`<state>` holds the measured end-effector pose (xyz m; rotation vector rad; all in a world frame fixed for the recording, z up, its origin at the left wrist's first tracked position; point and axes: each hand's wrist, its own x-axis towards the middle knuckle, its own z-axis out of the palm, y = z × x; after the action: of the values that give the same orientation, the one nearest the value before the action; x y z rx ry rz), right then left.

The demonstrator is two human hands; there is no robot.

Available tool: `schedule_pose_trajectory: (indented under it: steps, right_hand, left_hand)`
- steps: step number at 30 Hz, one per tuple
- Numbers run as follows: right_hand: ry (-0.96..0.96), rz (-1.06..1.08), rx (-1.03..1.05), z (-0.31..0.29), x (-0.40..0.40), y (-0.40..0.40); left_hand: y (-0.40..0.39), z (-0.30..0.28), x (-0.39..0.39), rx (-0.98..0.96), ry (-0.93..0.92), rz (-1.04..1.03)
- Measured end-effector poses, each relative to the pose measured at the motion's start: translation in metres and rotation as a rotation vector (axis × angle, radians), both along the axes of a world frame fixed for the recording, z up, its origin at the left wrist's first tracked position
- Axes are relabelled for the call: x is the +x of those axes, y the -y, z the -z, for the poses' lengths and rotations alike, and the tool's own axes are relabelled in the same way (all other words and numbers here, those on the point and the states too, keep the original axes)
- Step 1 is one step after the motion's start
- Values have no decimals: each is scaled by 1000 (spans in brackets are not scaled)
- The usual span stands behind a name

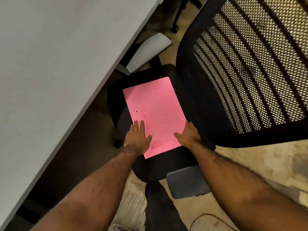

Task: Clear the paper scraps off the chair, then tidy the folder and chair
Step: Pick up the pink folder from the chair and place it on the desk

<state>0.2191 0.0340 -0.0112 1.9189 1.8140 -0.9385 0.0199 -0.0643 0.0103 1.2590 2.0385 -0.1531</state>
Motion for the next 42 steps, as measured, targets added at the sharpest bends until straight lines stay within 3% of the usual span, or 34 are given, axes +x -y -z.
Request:
schedule_pose_trajectory:
  steps: [3,9,12,15,19,25,33,42]
  right_hand:
    - [17,26,-13,16,6,-1]
    - [8,123,80,26,7,0]
    - [-23,218,-12,23,15,-7]
    - [-32,282,-78,13,24,-13]
    - [-129,381,-18,-15,28,-8]
    - [-102,393,122,-76,24,22]
    - [-273,492,348,-156,11,96]
    - [-571,137,530,-224,-75,171]
  left_hand:
    - [-8,15,10,-61,86,-142]
    - [-12,26,16,129,153,-620]
    - [-10,26,11,83,198,-661]
    - [-9,15,11,179,361,-728]
    - [-16,-13,17,278,494,-826]
    - [-12,-67,19,332,314,-723]
    - [39,-140,11,575,302,-491]
    - [151,-211,-70,722,170,-546]
